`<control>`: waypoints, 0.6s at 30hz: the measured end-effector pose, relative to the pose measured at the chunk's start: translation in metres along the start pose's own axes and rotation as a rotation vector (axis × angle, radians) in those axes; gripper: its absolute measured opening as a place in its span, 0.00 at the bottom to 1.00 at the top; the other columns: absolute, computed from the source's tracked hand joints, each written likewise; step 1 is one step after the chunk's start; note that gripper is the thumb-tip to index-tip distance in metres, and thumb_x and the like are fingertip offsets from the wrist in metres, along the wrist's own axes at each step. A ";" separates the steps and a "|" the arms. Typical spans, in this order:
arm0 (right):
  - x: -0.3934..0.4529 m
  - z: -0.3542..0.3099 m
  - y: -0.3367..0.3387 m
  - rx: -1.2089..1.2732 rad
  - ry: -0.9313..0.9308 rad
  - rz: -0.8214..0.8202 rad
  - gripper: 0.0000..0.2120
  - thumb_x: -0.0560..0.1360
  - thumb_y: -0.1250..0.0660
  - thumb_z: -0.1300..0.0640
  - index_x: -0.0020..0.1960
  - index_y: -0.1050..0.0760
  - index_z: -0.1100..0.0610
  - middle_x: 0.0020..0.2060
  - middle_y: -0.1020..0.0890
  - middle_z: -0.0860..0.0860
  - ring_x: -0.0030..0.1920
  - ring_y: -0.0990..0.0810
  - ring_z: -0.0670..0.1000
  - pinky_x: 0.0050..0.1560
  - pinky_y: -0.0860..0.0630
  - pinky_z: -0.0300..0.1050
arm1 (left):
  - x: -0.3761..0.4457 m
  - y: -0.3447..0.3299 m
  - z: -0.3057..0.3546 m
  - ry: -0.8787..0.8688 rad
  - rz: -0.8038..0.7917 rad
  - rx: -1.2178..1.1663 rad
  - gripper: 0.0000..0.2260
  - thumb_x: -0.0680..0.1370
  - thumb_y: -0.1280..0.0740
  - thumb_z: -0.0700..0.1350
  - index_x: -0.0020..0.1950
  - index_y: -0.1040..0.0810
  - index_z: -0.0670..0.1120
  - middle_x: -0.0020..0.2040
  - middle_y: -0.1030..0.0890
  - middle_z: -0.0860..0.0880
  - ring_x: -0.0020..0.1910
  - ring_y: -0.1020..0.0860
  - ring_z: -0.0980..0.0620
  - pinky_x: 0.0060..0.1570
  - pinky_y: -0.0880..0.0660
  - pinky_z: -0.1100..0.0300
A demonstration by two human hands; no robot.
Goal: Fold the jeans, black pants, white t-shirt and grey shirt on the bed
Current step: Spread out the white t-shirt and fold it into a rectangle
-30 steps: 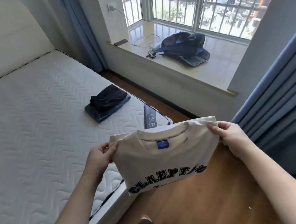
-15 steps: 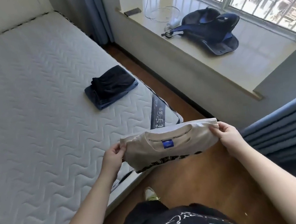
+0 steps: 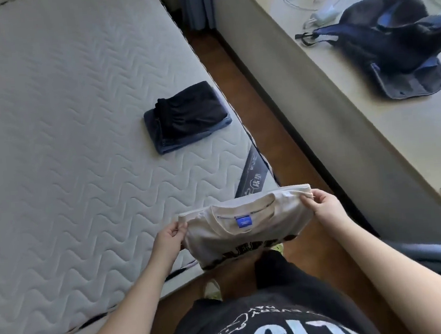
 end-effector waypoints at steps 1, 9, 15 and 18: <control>0.017 -0.002 0.000 -0.015 -0.005 -0.036 0.04 0.77 0.31 0.53 0.44 0.18 0.50 0.37 0.15 0.44 0.38 0.20 0.41 0.40 0.25 0.36 | 0.004 -0.007 -0.001 0.027 0.028 0.003 0.11 0.81 0.35 0.49 0.57 0.19 0.45 0.47 0.14 0.49 0.44 0.17 0.58 0.42 0.24 0.68; 0.131 -0.021 -0.015 -0.156 -0.032 -0.236 0.03 0.76 0.29 0.55 0.43 0.19 0.51 0.35 0.16 0.42 0.36 0.23 0.41 0.34 0.29 0.30 | 0.049 -0.041 0.010 0.123 0.298 -0.009 0.11 0.81 0.37 0.53 0.53 0.20 0.48 0.45 0.17 0.54 0.49 0.20 0.53 0.46 0.27 0.62; 0.205 -0.037 -0.057 -0.237 0.018 -0.300 0.02 0.75 0.28 0.52 0.44 0.18 0.47 0.38 0.15 0.43 0.38 0.20 0.42 0.41 0.25 0.39 | 0.116 -0.030 0.004 0.135 0.356 0.100 0.17 0.81 0.37 0.53 0.45 0.22 0.39 0.42 0.19 0.37 0.40 0.24 0.48 0.42 0.30 0.55; 0.241 -0.041 -0.085 -0.232 0.021 -0.314 0.01 0.74 0.27 0.51 0.45 0.17 0.47 0.41 0.14 0.43 0.44 0.17 0.44 0.46 0.21 0.41 | 0.156 -0.023 -0.002 0.141 0.367 0.109 0.16 0.81 0.36 0.52 0.38 0.24 0.42 0.34 0.22 0.41 0.35 0.27 0.49 0.36 0.33 0.56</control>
Point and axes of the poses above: each hand's wrist, its own x-axis towards the middle knuckle, its own y-axis out of the back of the hand, z = x × y, the point moved 1 cm from there along x, towards the middle knuckle
